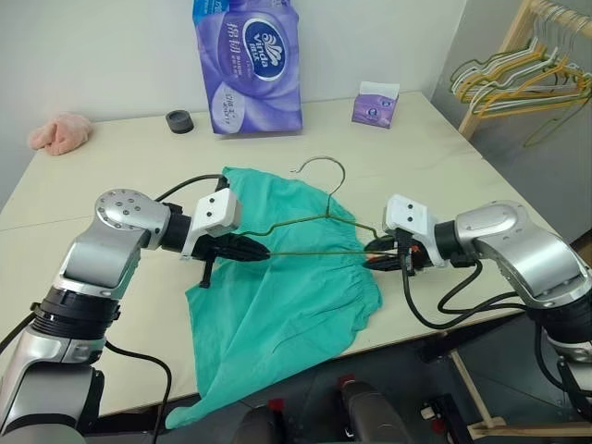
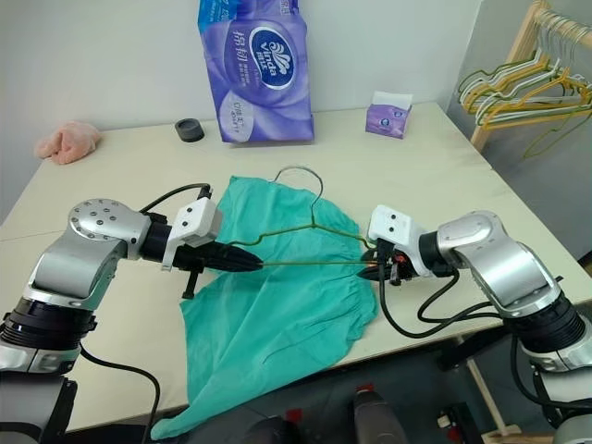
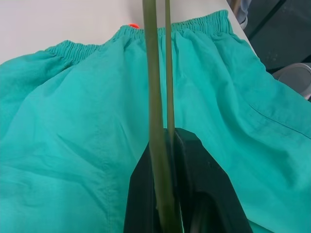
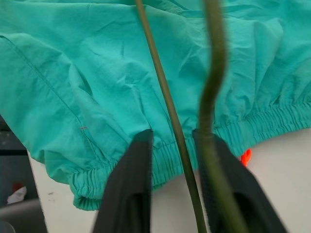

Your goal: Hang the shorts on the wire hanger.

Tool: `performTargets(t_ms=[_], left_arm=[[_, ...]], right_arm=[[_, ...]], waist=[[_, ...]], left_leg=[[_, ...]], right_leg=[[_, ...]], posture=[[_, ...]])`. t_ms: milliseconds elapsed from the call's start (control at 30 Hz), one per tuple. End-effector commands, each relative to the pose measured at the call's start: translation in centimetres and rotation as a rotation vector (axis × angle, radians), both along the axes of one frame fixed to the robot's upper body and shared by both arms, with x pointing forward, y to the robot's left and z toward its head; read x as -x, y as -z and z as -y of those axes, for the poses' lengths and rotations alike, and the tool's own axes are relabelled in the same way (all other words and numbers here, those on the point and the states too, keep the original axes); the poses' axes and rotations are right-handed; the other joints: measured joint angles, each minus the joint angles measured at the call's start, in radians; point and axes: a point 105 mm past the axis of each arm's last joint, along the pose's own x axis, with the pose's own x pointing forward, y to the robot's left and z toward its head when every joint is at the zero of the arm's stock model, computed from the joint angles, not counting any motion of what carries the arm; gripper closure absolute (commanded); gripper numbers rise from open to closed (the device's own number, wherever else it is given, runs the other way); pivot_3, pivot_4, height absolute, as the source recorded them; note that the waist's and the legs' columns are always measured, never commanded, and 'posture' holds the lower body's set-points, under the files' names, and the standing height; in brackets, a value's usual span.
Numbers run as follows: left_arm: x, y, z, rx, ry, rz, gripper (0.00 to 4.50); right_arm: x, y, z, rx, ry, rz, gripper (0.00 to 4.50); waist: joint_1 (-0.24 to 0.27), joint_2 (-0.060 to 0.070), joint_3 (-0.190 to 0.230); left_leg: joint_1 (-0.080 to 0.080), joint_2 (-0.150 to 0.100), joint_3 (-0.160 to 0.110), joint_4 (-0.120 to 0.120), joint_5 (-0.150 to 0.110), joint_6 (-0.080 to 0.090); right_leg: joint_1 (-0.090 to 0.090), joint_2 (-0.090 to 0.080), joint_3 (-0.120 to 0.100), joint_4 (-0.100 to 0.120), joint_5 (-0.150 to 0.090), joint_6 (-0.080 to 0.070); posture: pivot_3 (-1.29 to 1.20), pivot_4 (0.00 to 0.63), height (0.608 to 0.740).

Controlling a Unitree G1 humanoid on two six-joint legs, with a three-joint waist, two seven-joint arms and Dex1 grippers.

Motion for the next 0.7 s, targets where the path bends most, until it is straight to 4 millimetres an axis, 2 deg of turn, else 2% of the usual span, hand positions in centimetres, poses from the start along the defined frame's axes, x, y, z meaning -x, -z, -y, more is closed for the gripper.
performTargets(t_ms=[33,267,400,567,633,700], left_arm=[[0.4,-0.8,0.4,-0.003,0.030,0.040,4.50],[0.3,-0.9,0.9,0.049,0.016,0.005,4.50],[-0.8,-1.0,0.7,0.088,-0.030,0.052,3.42],[-2.9,-2.9,0.5,0.245,-0.156,0.154,1.85],[-3.7,-3.8,-0.2,0.313,-0.222,0.182,1.85],[-5.0,-5.0,-2.0,0.387,-0.345,0.210,1.85]], right_arm=[[0.2,-0.8,-0.7,-0.038,-0.012,0.009,4.47],[0.4,-0.6,-0.8,-0.090,0.031,-0.051,4.47],[0.1,-0.9,-0.6,-0.128,0.077,-0.068,4.50],[0.2,-0.9,0.3,-0.161,0.136,-0.114,4.50],[0.5,-0.7,0.8,-0.176,0.164,-0.139,4.50],[0.9,-0.3,2.0,-0.193,0.220,-0.168,4.50]], waist=[[-0.001,0.000,0.000],[-0.001,0.000,0.000],[0.000,0.000,0.000],[0.001,0.000,0.000],[0.001,0.000,0.000],[0.001,0.000,0.000]], left_leg=[[0.000,0.000,0.000,0.000,0.000,0.000],[0.000,0.000,-0.001,0.000,0.000,0.000],[0.000,0.000,-0.002,0.000,0.000,0.000],[-0.001,0.000,-0.002,0.001,0.000,0.000],[-0.001,0.000,-0.002,0.001,0.000,0.000],[-0.001,0.000,-0.003,0.001,0.000,0.000]], right_leg=[[0.000,0.000,0.000,0.000,0.000,0.000],[0.000,0.000,-0.001,0.000,0.000,0.000],[0.000,0.000,-0.001,0.001,0.000,0.000],[0.000,0.000,-0.001,0.001,0.000,0.000],[0.000,-0.001,-0.002,0.001,0.000,0.000],[0.000,-0.001,-0.002,0.001,0.000,0.000]], posture=[[-0.20,0.116,0.740],[-0.20,0.113,0.740],[-0.21,0.113,0.740],[-0.21,0.114,0.740],[-0.22,0.115,0.740],[-0.23,0.116,0.740]])
